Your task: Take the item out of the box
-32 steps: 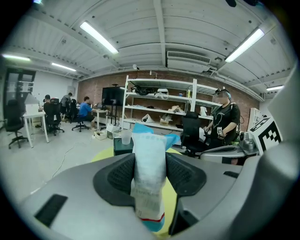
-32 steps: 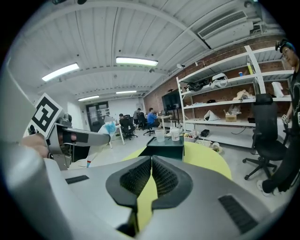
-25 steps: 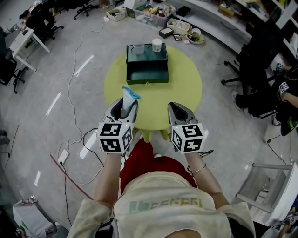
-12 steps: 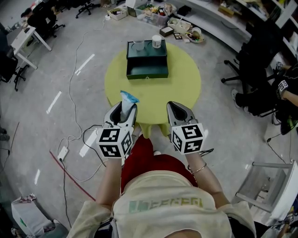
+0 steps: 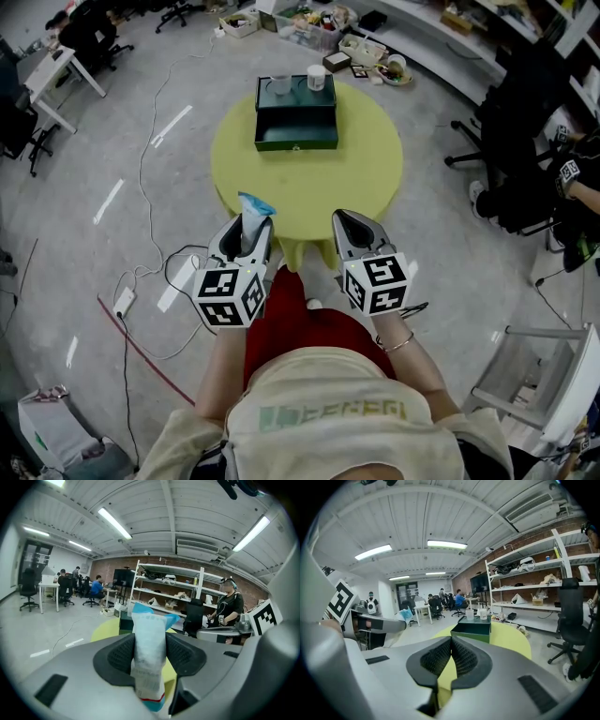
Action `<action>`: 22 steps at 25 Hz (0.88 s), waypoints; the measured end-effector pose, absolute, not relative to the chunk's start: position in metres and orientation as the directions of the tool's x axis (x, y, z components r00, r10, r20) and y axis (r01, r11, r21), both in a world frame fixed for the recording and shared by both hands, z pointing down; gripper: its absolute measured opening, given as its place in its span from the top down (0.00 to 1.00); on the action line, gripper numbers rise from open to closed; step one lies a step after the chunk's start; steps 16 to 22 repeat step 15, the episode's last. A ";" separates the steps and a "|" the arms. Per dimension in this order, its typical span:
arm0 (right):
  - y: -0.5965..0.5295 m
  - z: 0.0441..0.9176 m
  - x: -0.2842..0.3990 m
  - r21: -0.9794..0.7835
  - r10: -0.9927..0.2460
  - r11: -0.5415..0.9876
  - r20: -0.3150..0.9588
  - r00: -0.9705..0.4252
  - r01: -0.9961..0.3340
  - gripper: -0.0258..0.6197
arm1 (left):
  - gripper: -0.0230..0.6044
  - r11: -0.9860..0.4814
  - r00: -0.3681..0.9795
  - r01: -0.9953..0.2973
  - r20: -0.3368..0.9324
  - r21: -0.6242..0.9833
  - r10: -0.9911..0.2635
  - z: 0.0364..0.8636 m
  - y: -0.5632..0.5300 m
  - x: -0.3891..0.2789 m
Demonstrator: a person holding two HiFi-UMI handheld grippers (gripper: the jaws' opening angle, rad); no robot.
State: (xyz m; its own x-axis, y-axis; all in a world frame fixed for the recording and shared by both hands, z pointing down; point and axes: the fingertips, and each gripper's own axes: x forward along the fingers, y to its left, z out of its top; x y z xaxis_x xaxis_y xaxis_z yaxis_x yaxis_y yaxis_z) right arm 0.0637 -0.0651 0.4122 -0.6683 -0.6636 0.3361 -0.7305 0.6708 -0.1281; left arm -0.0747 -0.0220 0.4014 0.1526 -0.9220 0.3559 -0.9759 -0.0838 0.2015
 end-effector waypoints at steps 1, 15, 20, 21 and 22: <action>-0.063 0.412 0.064 -0.132 -0.660 0.674 0.334 -0.672 -0.727 0.91 | 0.63 -0.082 0.151 -0.976 0.356 0.202 -0.922 0.402 -0.019 -0.074; -0.042 0.413 0.076 -0.129 -0.663 0.675 0.327 -0.674 -0.726 0.91 | 0.63 -0.085 0.154 -0.975 0.342 0.206 -0.927 0.400 0.002 -0.059; -0.042 0.413 0.076 -0.129 -0.663 0.675 0.327 -0.674 -0.726 0.91 | 0.63 -0.085 0.154 -0.975 0.342 0.206 -0.927 0.400 0.002 -0.059; -0.042 0.413 0.076 -0.129 -0.663 0.675 0.327 -0.674 -0.726 0.91 | 0.63 -0.085 0.154 -0.975 0.342 0.206 -0.927 0.400 0.002 -0.059; -0.042 0.413 0.076 -0.129 -0.663 0.675 0.327 -0.674 -0.726 0.91 | 0.63 -0.085 0.154 -0.975 0.342 0.206 -0.927 0.400 0.002 -0.059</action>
